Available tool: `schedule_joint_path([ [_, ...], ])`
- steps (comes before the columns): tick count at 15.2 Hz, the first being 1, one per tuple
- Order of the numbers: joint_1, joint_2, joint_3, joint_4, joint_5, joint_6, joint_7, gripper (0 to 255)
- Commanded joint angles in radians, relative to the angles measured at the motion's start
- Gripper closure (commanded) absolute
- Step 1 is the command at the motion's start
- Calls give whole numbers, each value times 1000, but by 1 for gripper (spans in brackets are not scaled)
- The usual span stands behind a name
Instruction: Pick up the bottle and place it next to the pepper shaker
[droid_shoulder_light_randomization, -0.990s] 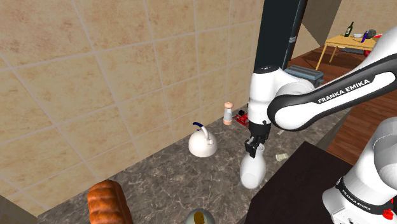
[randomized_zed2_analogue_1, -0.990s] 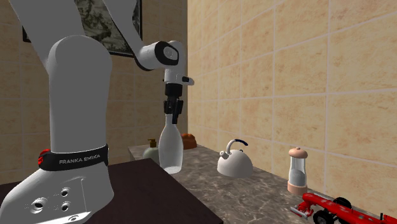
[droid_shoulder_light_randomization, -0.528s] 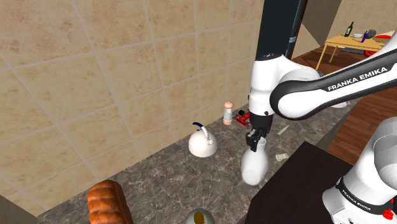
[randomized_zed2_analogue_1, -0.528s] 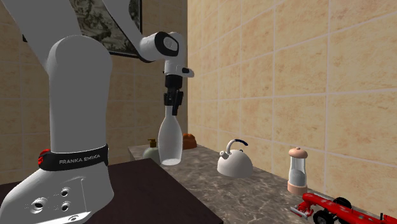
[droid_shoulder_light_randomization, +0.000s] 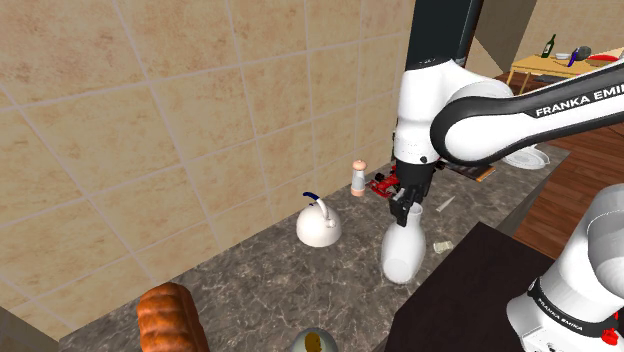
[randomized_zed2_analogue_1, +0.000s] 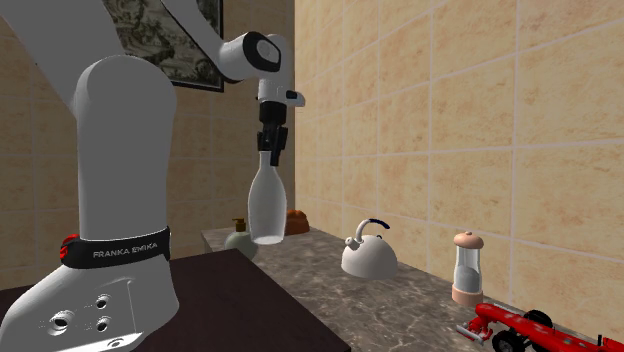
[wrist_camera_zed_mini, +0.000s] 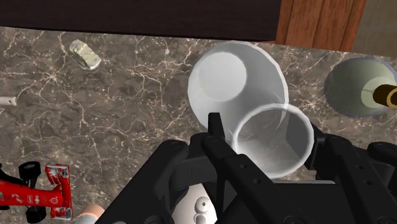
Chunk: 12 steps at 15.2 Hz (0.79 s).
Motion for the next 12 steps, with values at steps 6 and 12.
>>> schedule_joint_path([
  [6,-1,-34,-13,72,-8,-107,3,255],
  [12,-4,-52,-23,141,-15,-192,5,255],
])
